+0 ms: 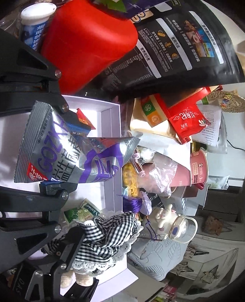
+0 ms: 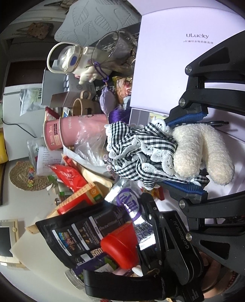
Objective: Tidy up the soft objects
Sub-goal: 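Open both tools to drop the packet and plush into the lavender box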
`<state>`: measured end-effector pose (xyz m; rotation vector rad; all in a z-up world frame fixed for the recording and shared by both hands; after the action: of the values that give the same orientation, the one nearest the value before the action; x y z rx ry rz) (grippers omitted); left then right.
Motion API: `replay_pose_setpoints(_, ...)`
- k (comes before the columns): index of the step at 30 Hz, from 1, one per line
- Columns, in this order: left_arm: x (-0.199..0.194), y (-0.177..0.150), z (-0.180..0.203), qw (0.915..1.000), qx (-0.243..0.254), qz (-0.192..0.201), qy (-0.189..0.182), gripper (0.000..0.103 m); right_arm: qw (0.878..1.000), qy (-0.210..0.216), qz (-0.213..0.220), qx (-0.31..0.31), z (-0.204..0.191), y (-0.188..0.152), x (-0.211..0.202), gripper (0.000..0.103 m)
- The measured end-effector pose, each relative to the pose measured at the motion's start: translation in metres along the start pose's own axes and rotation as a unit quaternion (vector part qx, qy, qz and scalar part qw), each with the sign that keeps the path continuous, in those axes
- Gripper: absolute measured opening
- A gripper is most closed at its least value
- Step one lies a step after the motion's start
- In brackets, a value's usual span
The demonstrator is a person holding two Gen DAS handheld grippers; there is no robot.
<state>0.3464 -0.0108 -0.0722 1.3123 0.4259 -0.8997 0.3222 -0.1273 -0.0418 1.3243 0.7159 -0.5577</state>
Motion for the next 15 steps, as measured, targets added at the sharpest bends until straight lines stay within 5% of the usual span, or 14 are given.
replay_pose_setpoints(15,0.001,0.000,0.004,1.0000,0.000,-0.007,0.006,0.046,0.999,-0.021,-0.025,0.023,0.012,-0.003,0.013,0.061)
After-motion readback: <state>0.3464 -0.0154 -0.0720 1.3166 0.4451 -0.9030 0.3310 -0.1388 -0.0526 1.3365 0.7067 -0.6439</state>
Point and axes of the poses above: each gripper's, at about its wrist camera, not at the fingertips, and x roughly the way its jaws point, z to its right, y to its top, the point moved 7 cm from there along x, roughly the way its jaws point, and after that the axes turned 15 degrees about -y, right-handed, at the moved point
